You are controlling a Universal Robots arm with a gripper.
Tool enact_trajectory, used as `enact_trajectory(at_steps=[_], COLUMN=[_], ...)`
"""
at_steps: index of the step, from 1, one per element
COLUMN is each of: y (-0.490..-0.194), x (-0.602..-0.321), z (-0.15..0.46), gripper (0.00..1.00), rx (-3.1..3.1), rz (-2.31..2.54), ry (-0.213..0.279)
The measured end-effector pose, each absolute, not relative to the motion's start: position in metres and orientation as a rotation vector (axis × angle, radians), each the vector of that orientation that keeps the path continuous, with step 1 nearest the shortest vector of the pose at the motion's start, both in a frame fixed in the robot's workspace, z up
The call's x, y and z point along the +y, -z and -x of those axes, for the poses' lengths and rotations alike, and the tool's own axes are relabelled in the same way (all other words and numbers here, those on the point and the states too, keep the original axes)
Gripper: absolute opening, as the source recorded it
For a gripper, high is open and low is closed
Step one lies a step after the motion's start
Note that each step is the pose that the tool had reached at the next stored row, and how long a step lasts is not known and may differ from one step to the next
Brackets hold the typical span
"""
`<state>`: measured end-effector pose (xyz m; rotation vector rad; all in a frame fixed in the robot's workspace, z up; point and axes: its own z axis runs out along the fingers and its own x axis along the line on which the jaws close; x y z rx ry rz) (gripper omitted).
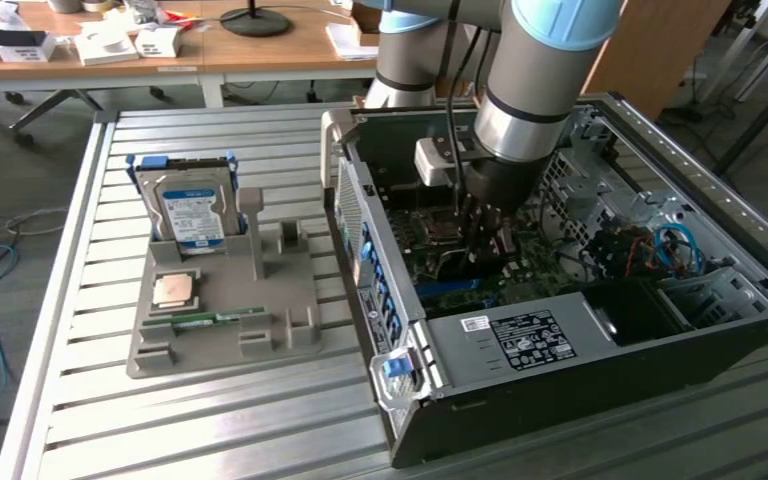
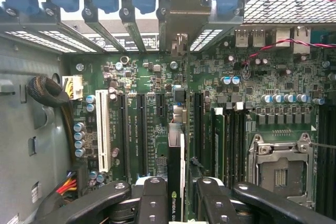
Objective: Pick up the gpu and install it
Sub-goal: 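Insert the gpu into the slot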
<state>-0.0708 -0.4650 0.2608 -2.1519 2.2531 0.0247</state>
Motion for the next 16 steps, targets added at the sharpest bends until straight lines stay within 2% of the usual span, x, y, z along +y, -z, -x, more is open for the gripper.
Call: enact_trajectory(at_steps=[5, 16], y=[-0.2608, -0.2605], x=[-0.465, -0.4643], z=[0.0708, 0.0708], gripper=[0.26, 0.26], rx=[2.262, 2.262], rz=[2.16, 2.161], ry=[-0.005, -0.004])
